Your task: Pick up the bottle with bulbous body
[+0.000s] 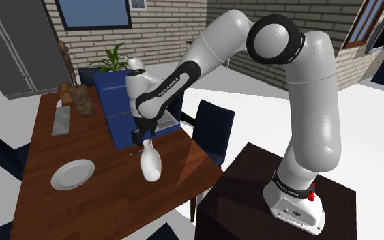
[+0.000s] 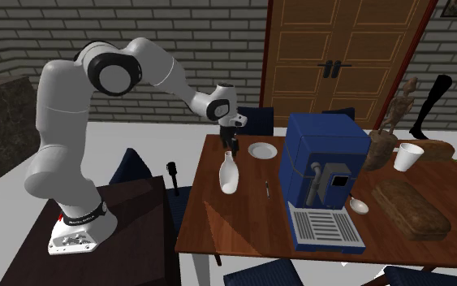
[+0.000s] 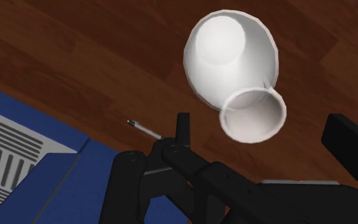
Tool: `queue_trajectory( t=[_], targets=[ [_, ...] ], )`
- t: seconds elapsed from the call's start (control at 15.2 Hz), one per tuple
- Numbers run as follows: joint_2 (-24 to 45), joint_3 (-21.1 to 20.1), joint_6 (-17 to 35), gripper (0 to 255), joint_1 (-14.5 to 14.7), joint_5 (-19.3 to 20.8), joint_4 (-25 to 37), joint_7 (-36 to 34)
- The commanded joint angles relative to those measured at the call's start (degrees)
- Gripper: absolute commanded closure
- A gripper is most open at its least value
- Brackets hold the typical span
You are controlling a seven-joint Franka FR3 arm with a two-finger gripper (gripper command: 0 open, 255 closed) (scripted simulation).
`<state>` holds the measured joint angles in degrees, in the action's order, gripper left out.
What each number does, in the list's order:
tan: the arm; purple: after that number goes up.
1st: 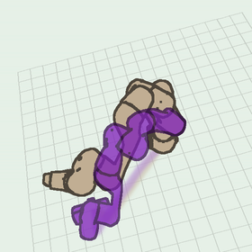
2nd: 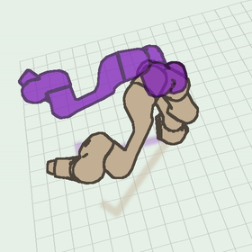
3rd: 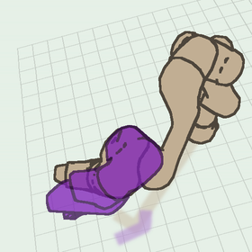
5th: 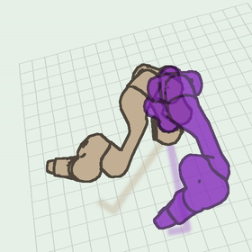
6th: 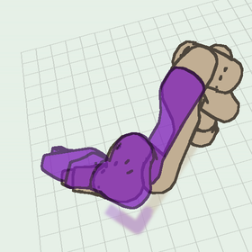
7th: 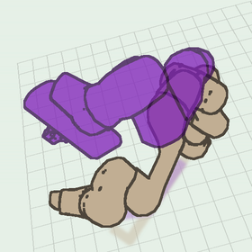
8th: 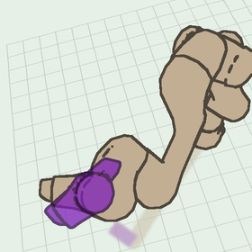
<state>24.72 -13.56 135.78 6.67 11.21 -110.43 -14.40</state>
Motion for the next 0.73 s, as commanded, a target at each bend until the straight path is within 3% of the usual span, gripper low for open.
queue_trajectory(
  t=[0.0,0.33,0.4,0.66],
  targets=[
    [1.1,0.3,1.2,0,0.2,0.4,0.0,-0.3],
    [3.0,0.7,3.2,0,0.5,1.2,-0.2,-0.8],
    [3.1,0.7,3.2,255,0.5,1.2,-0.1,-0.8],
    [3.1,0.7,3.2,255,0.5,1.2,-0.1,-0.9]
  ],
)
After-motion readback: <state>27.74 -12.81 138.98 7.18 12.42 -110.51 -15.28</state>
